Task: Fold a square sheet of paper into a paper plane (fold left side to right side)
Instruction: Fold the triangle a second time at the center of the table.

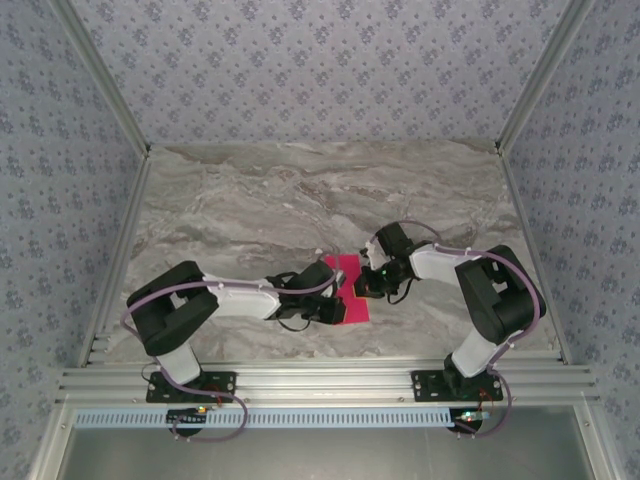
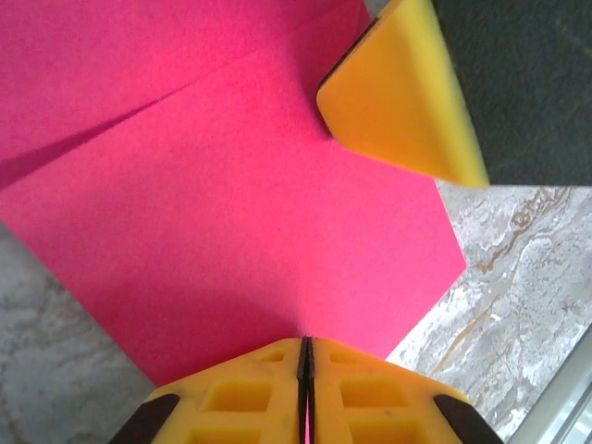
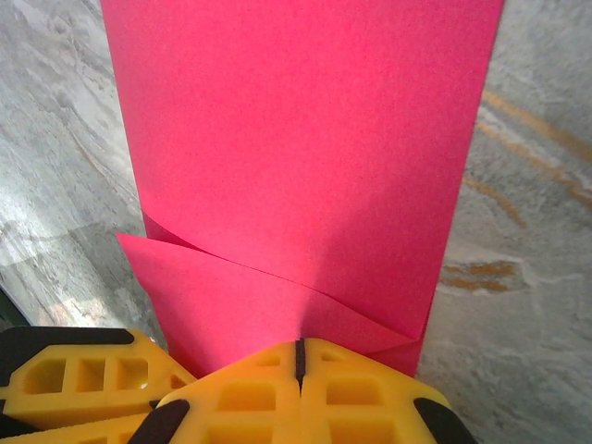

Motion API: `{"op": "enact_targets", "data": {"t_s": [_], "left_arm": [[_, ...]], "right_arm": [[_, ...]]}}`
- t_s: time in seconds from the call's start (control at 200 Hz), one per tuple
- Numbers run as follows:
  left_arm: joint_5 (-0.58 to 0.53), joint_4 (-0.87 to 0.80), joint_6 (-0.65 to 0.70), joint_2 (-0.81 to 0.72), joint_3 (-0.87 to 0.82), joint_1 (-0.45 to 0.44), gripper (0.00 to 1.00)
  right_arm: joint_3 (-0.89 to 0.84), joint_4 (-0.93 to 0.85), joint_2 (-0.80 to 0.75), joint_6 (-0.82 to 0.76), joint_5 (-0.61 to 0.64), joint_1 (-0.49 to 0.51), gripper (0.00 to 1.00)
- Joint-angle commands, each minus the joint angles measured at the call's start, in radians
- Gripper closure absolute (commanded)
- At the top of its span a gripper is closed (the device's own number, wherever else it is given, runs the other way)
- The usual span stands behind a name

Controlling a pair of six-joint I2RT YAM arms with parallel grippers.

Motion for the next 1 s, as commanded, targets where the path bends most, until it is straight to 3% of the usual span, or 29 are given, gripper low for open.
{"op": "enact_targets", "data": {"t_s": [0.0,0.325,0.53,0.585,0.759,0.849,0.994], "left_arm": [[0.012,-0.104,-0.042,-0.029,-0.071,-0.031,0.91],[0.002,-0.068,-0.080,-0.089,-0.128,-0.052,0.91],[0.022,-0.076,-0.063,-0.226,-0.133,-0.001,0.89],[0.030,-0.075,-0.053,-0.271,-0.135,0.027,0.86],[0.059,-0.064,-0.023,-0.344,-0.135,0.136,0.70],[0.074,-0.022,-0.013,-0.325,-0.132,0.171,0.64],[0.111,0.047,-0.008,-0.230,-0.099,0.189,0.59]], "right_arm": [[0.008,-0.061,0.026,-0.019,0.076,-0.004,0.97],[0.018,-0.055,0.022,-0.018,0.058,-0.003,0.96],[0.031,0.009,-0.032,0.005,-0.016,-0.006,0.93],[0.034,0.034,-0.059,0.016,-0.036,-0.010,0.89],[0.006,0.037,-0.200,0.012,0.037,-0.038,0.61],[-0.040,0.024,-0.297,0.008,0.104,-0.058,0.50],[-0.111,0.001,-0.416,0.004,0.142,-0.084,0.39]]}}
